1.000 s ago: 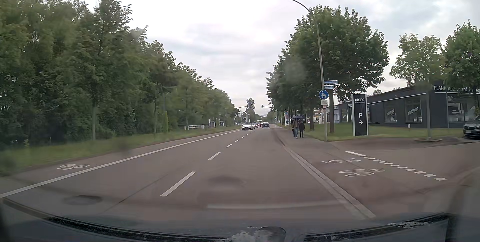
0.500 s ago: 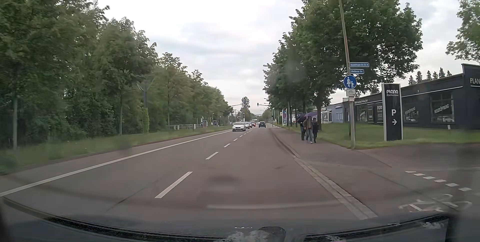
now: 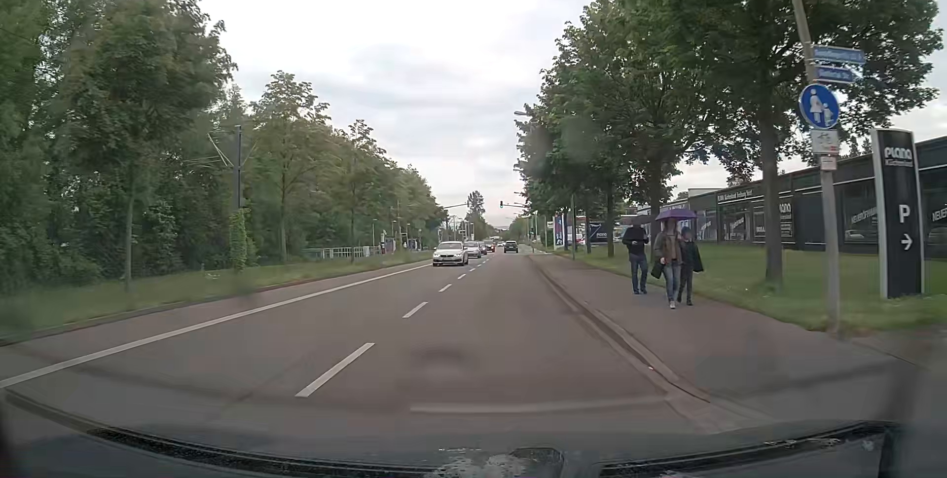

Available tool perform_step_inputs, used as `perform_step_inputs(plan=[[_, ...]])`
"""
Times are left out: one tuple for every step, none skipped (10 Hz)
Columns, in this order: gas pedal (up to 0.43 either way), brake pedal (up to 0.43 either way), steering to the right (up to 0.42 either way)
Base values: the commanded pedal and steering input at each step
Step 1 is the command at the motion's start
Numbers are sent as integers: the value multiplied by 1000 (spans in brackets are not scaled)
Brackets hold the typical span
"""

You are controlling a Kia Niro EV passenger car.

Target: Follow the waypoints while adhering to traffic rules and regulations

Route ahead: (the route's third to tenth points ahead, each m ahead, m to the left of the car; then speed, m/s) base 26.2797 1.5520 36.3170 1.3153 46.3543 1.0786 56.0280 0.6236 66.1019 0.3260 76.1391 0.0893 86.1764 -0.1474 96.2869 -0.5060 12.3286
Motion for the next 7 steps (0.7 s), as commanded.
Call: perform_step_inputs(plan=[[79,0,8],[79,0,7],[79,0,8],[79,0,7],[79,0,7],[79,0,7],[79,0,5]])
